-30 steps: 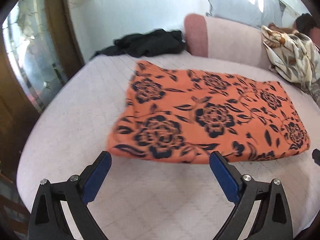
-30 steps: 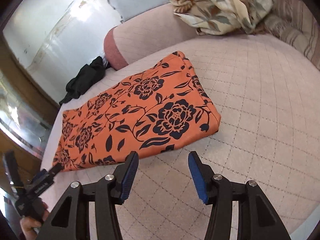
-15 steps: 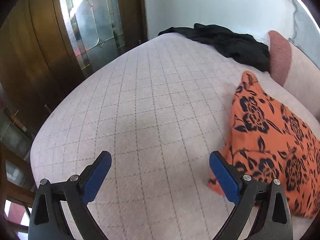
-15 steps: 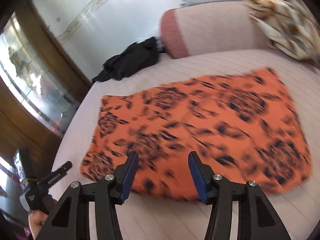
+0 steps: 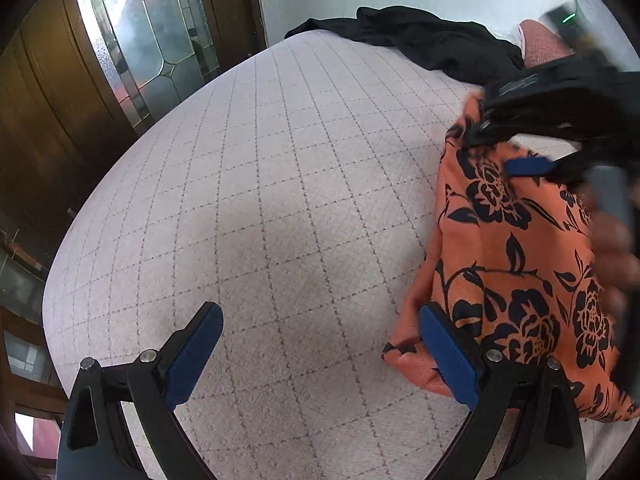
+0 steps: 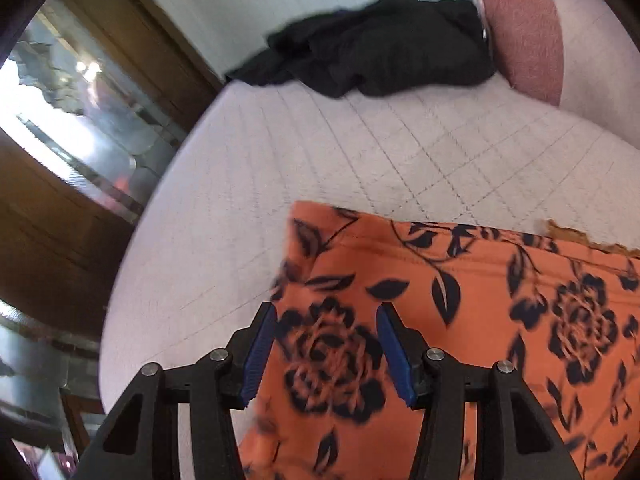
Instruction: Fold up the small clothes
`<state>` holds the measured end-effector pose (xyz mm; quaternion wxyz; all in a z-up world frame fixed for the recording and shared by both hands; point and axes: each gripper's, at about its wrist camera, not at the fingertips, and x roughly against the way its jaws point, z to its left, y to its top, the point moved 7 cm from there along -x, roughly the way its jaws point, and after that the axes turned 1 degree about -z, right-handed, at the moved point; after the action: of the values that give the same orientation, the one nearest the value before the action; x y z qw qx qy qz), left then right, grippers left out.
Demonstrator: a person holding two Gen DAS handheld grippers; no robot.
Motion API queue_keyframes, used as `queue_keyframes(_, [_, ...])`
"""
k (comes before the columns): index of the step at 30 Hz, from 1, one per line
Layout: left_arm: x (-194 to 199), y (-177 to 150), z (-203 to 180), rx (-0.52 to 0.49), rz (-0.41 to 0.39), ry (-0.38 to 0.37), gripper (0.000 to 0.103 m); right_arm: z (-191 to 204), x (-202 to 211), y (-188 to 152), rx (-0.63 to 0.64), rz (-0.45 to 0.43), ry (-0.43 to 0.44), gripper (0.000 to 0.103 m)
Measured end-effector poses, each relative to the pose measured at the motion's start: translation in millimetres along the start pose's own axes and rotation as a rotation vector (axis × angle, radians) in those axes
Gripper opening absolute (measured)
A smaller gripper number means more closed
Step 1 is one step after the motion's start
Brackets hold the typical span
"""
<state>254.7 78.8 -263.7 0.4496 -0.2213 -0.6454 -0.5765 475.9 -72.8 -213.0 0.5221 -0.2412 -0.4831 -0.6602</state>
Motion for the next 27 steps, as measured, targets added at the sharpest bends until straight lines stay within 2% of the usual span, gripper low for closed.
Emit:
queue_keyframes(2, [-1,1,-1,-0.007,-0.003,0.005,0.098,-10,-25,6,-0.045,0.031,-0.025,0.056])
queue_keyframes(5, [-2,2,1,-0.008,0.0,0.007,0.098,-14,-21,15,-0.07,-0.067,-0.025,0.056])
queue_keyframes(9, [1,3,5,0.008,-0.012,0.008,0.098,-22,12,1,-0.132,-0.19,0.055,0.056])
queue_keyframes(14, [18,7,9,0.016,-0.081,0.029,0.098,-38,68,-47,-0.1,-0.24,0.097,0.056])
queue_keyframes(19, [39,16,14,0.031,-0.186,0.045,0.098,-76,131,-102,-0.069,-0.279,0.042,0.056])
queue_keyframes(23, [45,17,2,0.011,-0.219,0.018,0.098,-109,168,-134,-0.109,-0.306,0.008,0.056])
queue_keyframes(27, [50,16,-15,-0.045,-0.258,0.027,0.098,-143,193,-158,-0.155,-0.337,-0.045,0.056])
